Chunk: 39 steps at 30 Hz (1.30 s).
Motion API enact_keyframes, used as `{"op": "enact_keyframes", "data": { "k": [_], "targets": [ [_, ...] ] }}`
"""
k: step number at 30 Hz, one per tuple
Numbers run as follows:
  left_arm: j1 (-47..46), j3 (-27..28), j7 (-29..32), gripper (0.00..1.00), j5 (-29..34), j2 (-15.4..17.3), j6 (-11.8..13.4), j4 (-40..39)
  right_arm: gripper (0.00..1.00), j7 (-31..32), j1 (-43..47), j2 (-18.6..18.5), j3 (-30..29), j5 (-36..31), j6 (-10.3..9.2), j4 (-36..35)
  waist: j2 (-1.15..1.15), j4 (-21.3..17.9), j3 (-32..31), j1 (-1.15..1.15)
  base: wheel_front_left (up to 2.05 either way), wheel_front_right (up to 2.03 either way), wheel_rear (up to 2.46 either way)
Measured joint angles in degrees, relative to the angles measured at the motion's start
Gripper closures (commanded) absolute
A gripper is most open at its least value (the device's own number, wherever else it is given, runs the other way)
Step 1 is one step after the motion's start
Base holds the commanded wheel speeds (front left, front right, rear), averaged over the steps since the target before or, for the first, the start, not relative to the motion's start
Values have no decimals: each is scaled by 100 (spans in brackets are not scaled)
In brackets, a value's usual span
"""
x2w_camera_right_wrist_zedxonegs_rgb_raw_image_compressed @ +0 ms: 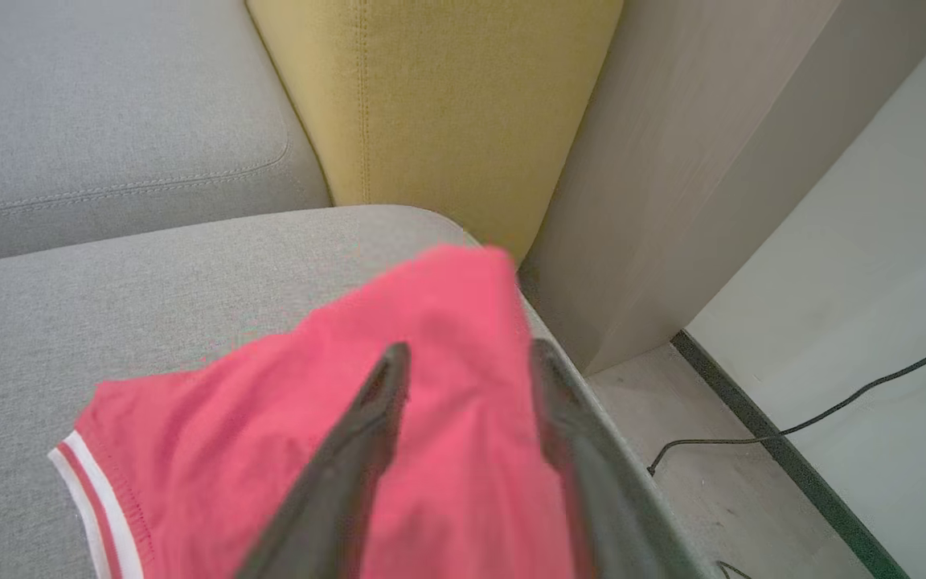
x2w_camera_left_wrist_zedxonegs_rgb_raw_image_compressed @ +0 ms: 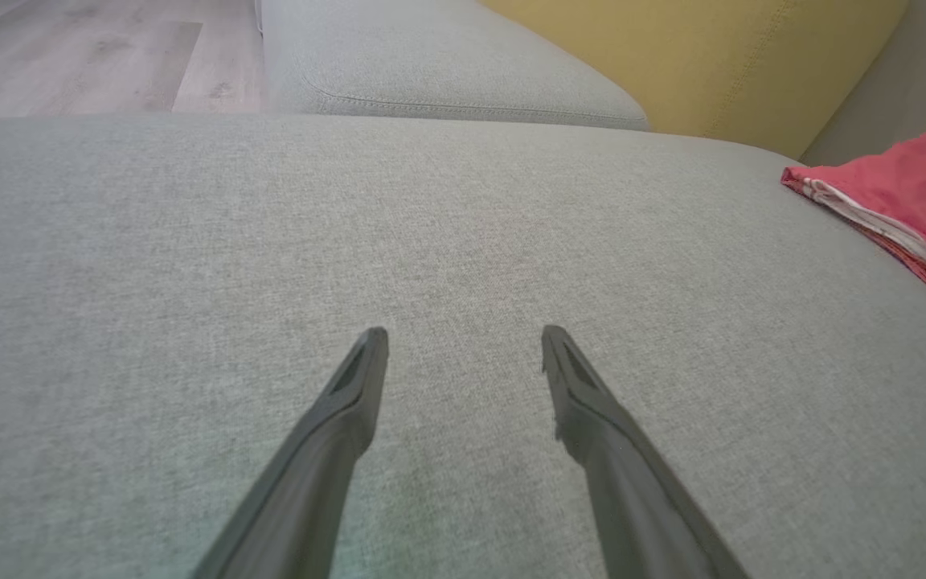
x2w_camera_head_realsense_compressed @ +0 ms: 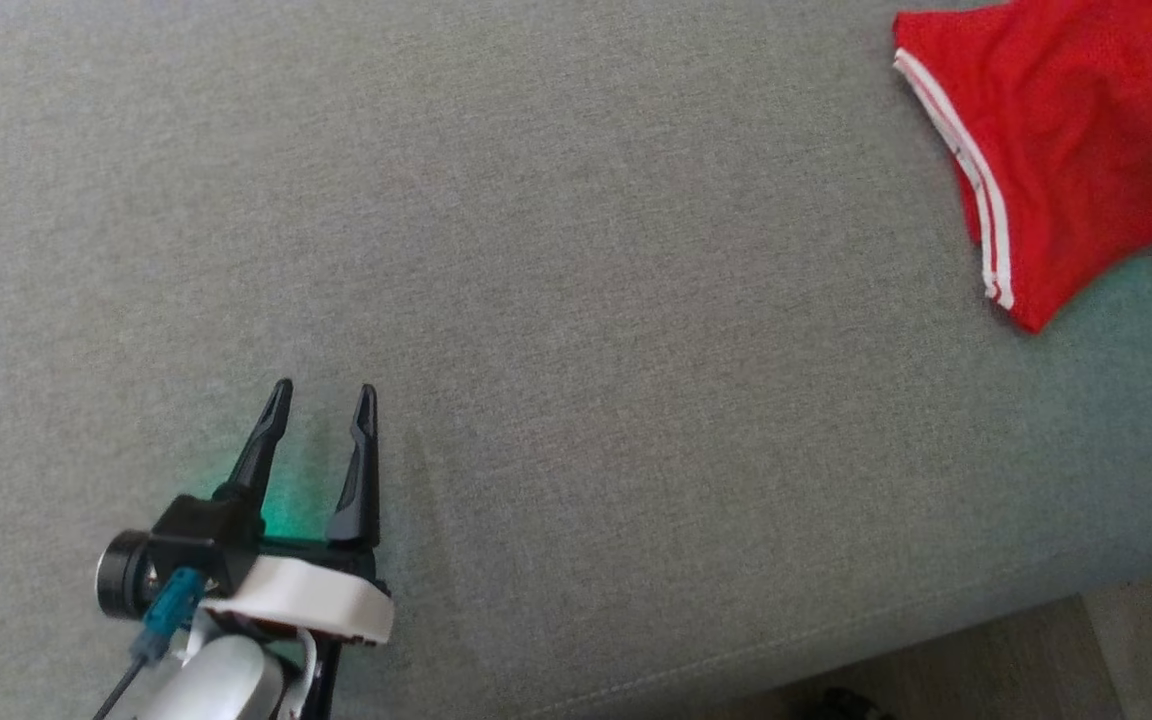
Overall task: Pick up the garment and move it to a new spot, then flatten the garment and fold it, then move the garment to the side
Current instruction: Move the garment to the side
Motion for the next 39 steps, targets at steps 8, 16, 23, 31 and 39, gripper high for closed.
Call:
{"op": "enact_keyframes", "data": {
  "k": [8, 16, 23, 31, 39],
  "targets": [
    [-13, -20, 43, 0, 40, -13, -7, 45, 0, -324, -1, 281, -43, -196, 0, 18, 0, 37, -87, 0, 0, 0, 0],
    [7, 5, -169, 0, -125, -169, -18, 310, 0, -775, 90, 498, 664, -12, 0, -204, 0, 318, -666, -1, 0, 0, 0],
    [541, 348, -324, 0, -459, -226, -21, 565, 0, -1236, 1216, 879, 1300, 294, 0, -646, 0, 733, -1457, -2, 0, 0, 0],
    [1309, 588, -420, 0, -647, -221, 46, 630, 0, -1548, 2865, 1234, 1472, 506, 0, -1471, 0, 1187, -2146, -2, 0, 0, 0],
    [1738, 659, -422, 0, -672, -220, 94, 570, 0, -1717, 4839, 1355, 1674, 922, 0, -2654, 1, 1498, -2484, -2, 0, 0, 0]
  ]
}}
